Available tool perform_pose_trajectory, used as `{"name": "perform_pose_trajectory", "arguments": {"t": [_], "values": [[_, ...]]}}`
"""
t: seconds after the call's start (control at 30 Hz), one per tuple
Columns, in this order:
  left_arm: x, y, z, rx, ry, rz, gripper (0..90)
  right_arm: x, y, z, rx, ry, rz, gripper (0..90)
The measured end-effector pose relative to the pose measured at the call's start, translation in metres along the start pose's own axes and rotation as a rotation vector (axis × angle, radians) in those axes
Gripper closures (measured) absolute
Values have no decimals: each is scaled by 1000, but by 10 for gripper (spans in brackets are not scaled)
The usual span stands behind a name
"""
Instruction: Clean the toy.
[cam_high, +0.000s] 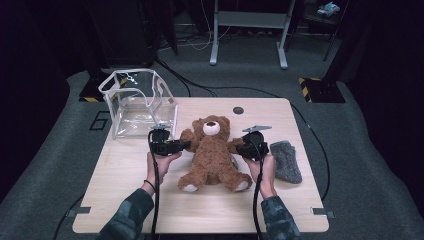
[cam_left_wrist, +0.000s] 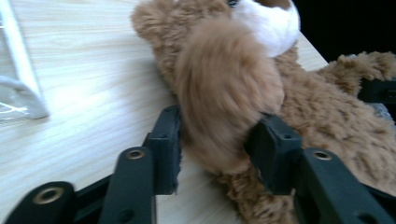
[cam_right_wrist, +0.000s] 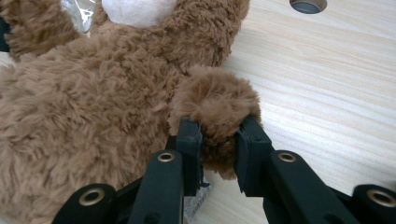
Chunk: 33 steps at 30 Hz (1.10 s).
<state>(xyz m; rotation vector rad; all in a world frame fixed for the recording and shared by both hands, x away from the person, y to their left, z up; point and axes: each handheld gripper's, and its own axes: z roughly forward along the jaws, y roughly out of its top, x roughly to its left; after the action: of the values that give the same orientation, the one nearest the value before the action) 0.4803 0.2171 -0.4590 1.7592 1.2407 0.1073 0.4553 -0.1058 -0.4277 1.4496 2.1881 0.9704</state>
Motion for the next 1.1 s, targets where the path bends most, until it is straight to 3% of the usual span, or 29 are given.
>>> {"name": "perform_pose_trajectory", "arguments": {"t": [0.2, 0.4, 0.63, 0.97, 1.1], "values": [[0, 0, -3, -4, 26, -8, 459, -4, -2, 0, 3, -3, 17, 729], [-3, 1, -3, -12, 31, 0, 437, -7, -2, 2, 3, -4, 19, 720], [-15, 5, -13, -39, 61, 57, 358, -4, -3, -1, -2, 7, 16, 719], [-32, 15, -24, -78, 50, 98, 304, -2, -4, -3, -8, 9, 17, 709], [-39, 17, -22, -76, 40, 112, 284, -1, -6, -8, -18, 10, 19, 657]]}}
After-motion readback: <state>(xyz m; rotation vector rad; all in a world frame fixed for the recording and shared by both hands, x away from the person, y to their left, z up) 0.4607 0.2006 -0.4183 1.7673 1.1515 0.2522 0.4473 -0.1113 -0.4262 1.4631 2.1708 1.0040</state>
